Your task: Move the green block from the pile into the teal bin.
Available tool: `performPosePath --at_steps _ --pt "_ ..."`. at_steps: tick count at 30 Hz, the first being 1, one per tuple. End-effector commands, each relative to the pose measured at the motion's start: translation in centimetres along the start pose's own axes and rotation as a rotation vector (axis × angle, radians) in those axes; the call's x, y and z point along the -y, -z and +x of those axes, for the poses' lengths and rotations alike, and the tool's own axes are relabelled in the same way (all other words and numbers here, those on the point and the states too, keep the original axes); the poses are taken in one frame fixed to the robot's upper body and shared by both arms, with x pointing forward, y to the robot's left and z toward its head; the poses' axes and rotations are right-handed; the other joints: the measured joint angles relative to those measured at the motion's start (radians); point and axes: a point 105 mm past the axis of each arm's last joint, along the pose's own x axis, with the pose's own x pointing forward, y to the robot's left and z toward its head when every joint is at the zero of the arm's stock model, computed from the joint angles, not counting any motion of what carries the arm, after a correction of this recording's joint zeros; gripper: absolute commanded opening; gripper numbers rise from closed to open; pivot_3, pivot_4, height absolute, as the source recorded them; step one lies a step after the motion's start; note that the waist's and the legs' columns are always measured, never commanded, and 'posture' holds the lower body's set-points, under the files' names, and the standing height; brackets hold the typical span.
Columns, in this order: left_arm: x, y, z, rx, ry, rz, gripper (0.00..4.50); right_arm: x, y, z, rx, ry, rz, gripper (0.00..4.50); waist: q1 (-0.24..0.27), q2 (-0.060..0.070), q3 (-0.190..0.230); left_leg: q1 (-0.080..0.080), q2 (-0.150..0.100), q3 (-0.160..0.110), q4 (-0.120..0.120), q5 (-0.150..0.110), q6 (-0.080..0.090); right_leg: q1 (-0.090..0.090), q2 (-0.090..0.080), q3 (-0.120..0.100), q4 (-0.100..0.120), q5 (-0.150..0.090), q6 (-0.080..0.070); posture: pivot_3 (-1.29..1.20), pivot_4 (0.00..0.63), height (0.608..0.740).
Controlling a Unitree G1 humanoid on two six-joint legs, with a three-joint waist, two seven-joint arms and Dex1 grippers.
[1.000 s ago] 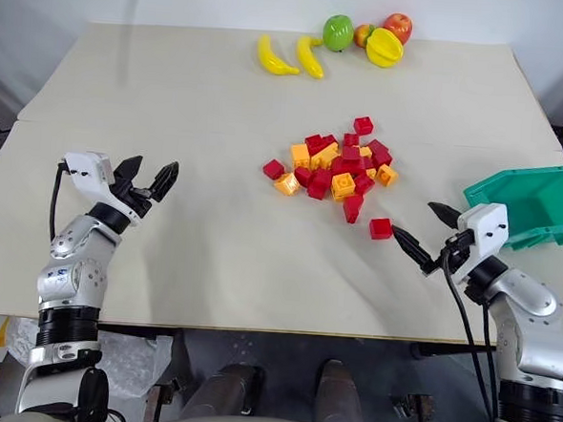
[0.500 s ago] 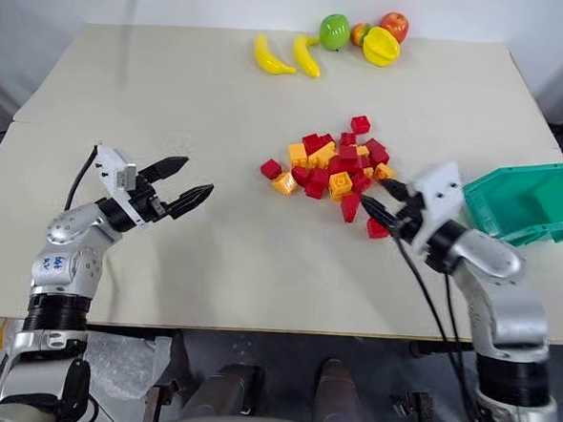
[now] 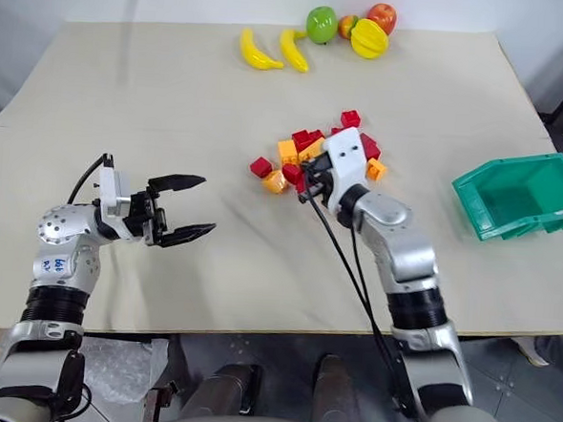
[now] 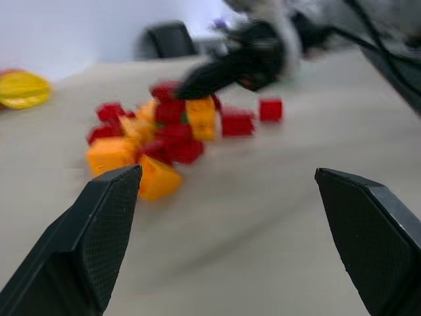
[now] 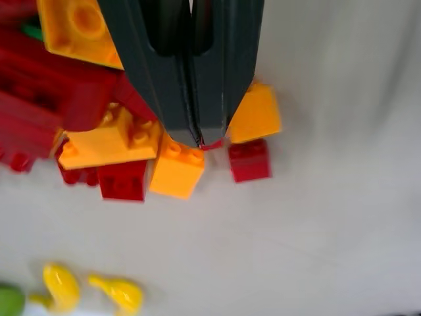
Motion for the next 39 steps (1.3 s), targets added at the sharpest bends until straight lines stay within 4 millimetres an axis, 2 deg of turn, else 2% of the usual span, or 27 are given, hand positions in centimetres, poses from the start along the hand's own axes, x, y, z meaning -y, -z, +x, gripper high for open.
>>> performPosePath --at_steps 1,4,7,10,17,20,24,28,33,35,39 --pt "-0.9 -1.0 0.0 0.022 -0.017 0.055 4.50 0.4 -0.5 1.6 0.030 0.053 -0.012 0.04 -0.002 0.000 0.000 0.000 0.000 0.000 0.000 0.000 0.000 0.000 0.000 0.000 0.000 0.000 0.000 0.00 0.150 0.740" --pt "-0.9 -1.1 0.1 0.029 -0.010 0.049 4.50 1.3 0.3 2.8 0.010 0.128 0.000 0.04 -0.005 0.000 0.000 0.000 0.000 0.000 0.001 0.000 0.000 0.000 0.000 0.000 0.001 0.000 0.000 0.00 0.150 0.740" --pt "-0.8 -1.3 0.2 0.034 -0.006 0.037 4.50 3.0 1.0 2.8 -0.009 0.235 -0.005 0.04 -0.007 0.000 0.000 0.000 0.000 0.000 0.000 0.000 0.000 -0.001 0.000 0.000 0.002 0.000 0.000 0.00 0.150 0.740" --pt "-1.0 -1.6 0.2 0.036 -0.003 0.039 4.50 4.9 1.4 1.8 -0.017 0.322 -0.013 0.04 -0.006 0.000 0.000 0.000 0.000 0.000 0.001 0.000 0.000 -0.001 0.000 0.000 0.002 0.000 0.000 0.00 0.150 0.740" --pt "-1.8 -1.9 -0.4 0.019 -0.036 0.035 4.50 9.1 0.6 -1.5 -0.012 0.492 -0.049 0.04 -0.006 0.000 0.000 0.000 0.000 0.000 0.001 0.000 0.000 -0.001 0.000 0.001 0.003 0.000 0.000 0.00 0.150 0.740" --pt "-1.9 -1.8 -0.6 0.015 -0.046 0.033 4.50 10.0 0.9 -2.6 -0.035 0.503 -0.083 0.04 -0.006 0.000 0.000 0.000 0.000 0.000 0.001 0.000 0.000 -0.001 0.000 0.001 0.003 0.000 0.000 0.00 0.150 0.740" --pt "-2.1 -1.8 -0.5 0.017 -0.058 0.030 4.50 9.6 1.0 -2.8 -0.053 0.443 -0.105 0.04 -0.012 0.000 0.000 0.000 0.000 0.001 0.001 0.000 0.000 -0.001 0.000 0.001 0.003 0.000 0.000 0.00 0.150 0.740" --pt "-2.3 -1.9 -0.3 0.030 -0.070 0.029 4.50 7.2 1.6 -1.3 -0.066 0.302 -0.089 0.04 -0.020 0.000 0.000 0.000 0.000 0.002 0.001 0.000 0.000 -0.001 0.000 0.001 0.003 0.000 0.000 0.00 0.150 0.740" --pt "-2.3 -1.9 -0.2 0.036 -0.078 0.030 4.50 5.4 2.1 0.2 -0.076 0.225 -0.076 0.04 -0.027 0.000 0.000 0.000 0.000 0.001 0.002 0.000 0.000 -0.001 0.000 0.001 0.004 0.000 0.000 0.00 0.150 0.740" --pt "-2.2 -2.0 -0.4 0.038 -0.080 0.029 4.50 3.8 2.0 0.8 -0.075 0.152 -0.067 0.04 -0.029 0.000 0.000 0.000 0.000 0.001 0.003 0.000 0.000 -0.001 0.000 0.001 0.004 0.000 0.000 0.00 0.150 0.740" --pt "-2.2 -2.1 -0.8 0.033 -0.088 0.024 4.50 1.4 1.8 1.0 -0.077 0.027 -0.059 0.04 -0.029 0.000 0.000 0.000 0.001 0.001 0.003 0.000 0.000 -0.001 0.000 0.001 0.004 0.000 0.000 0.00 0.150 0.740"
